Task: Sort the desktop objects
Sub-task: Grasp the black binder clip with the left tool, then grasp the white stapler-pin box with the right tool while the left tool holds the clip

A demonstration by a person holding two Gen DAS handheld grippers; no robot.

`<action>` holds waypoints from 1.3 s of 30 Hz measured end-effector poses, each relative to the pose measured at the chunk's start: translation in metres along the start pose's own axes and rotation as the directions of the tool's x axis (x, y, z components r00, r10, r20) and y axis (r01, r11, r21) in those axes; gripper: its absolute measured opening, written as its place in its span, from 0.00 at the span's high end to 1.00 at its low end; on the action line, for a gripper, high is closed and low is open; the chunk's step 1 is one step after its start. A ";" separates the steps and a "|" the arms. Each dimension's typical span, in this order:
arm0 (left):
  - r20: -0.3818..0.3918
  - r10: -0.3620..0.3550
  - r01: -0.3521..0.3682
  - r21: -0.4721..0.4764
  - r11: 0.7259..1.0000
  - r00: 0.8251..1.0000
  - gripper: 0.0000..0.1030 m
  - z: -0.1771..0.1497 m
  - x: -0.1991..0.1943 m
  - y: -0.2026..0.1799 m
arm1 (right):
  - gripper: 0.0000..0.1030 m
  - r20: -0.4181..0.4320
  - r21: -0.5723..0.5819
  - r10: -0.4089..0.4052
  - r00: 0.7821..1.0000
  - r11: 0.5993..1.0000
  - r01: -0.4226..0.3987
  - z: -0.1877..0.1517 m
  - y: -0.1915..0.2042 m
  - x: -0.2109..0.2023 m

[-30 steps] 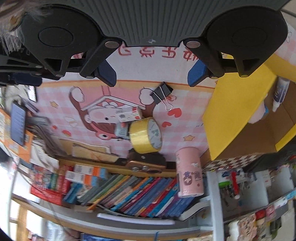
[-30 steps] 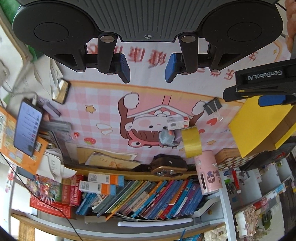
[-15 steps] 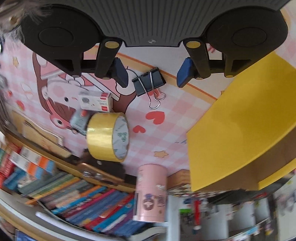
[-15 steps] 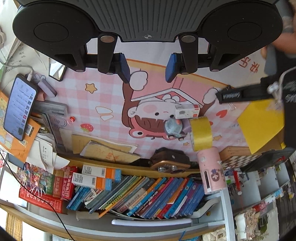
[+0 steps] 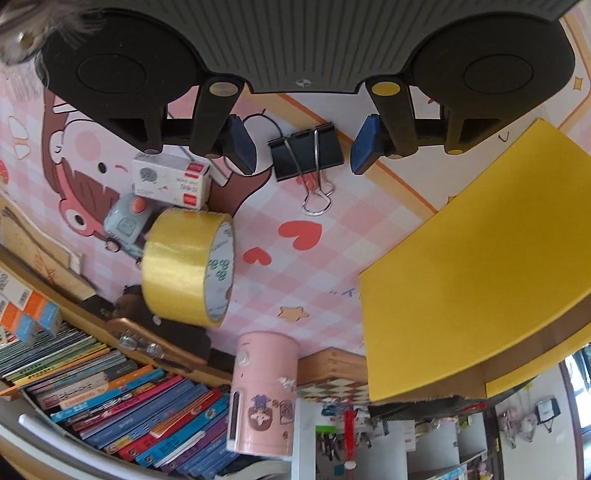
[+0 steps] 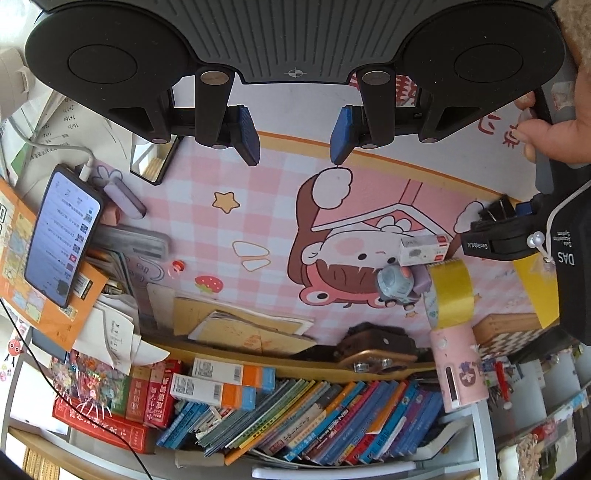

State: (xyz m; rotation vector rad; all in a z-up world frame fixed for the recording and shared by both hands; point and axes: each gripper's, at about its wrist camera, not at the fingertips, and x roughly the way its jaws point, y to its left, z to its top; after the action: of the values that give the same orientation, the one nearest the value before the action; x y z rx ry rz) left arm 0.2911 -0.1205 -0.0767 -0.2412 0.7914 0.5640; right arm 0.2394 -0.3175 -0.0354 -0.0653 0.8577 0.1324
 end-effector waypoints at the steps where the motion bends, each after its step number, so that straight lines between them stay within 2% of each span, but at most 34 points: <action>1: -0.004 0.006 -0.006 -0.003 1.000 1.000 0.47 0.000 0.002 0.001 | 0.59 0.000 -0.003 0.002 1.000 1.000 -0.002 0.001 0.000 0.001; 5: 0.009 0.014 -0.014 0.004 1.000 1.000 0.57 -0.001 0.005 0.006 | 0.59 0.001 -0.016 0.015 1.000 1.000 -0.015 0.005 0.007 0.007; 10: 0.001 -0.043 0.043 0.002 0.999 0.999 0.58 0.002 0.004 0.025 | 0.59 0.007 -0.051 0.033 0.999 0.998 -0.032 0.013 0.019 0.021; 15: 0.016 -0.114 0.114 0.018 0.993 0.993 0.58 0.008 -0.013 0.054 | 0.58 0.025 -0.119 0.079 0.997 0.990 -0.075 0.023 0.045 0.042; 17: 0.017 -0.153 0.152 0.043 0.987 0.988 0.58 0.010 -0.023 0.063 | 0.53 0.029 -0.145 0.099 0.995 0.985 -0.094 0.026 0.059 0.053; 21: 0.035 -0.200 0.195 0.117 0.974 0.979 0.58 0.006 -0.042 0.076 | 0.51 0.051 -0.171 0.128 0.990 0.978 -0.118 0.035 0.086 0.077; 26: 0.033 -0.218 0.208 0.195 0.959 0.975 0.58 -0.005 -0.058 0.091 | 0.50 0.090 -0.183 0.140 0.986 0.976 -0.122 0.047 0.113 0.098; 30: 0.054 -0.263 0.243 0.240 0.940 0.963 0.58 -0.009 -0.073 0.098 | 0.48 0.085 -0.170 0.139 0.987 0.978 -0.123 0.051 0.121 0.107; 35: 0.075 -0.316 0.286 0.270 0.919 0.946 0.58 -0.011 -0.086 0.096 | 0.39 0.083 -0.133 0.146 0.986 0.982 -0.134 0.057 0.124 0.115; 39: 0.076 -0.329 0.296 0.279 0.913 0.941 0.58 -0.012 -0.091 0.096 | 0.32 0.089 -0.102 0.134 0.987 0.987 -0.125 0.060 0.128 0.121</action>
State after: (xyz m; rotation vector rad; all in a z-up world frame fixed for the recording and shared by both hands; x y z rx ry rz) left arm 0.1782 -0.0810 -0.0179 -0.0830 0.6835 0.1636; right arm 0.3445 -0.1730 -0.0882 -0.0931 0.7596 0.2969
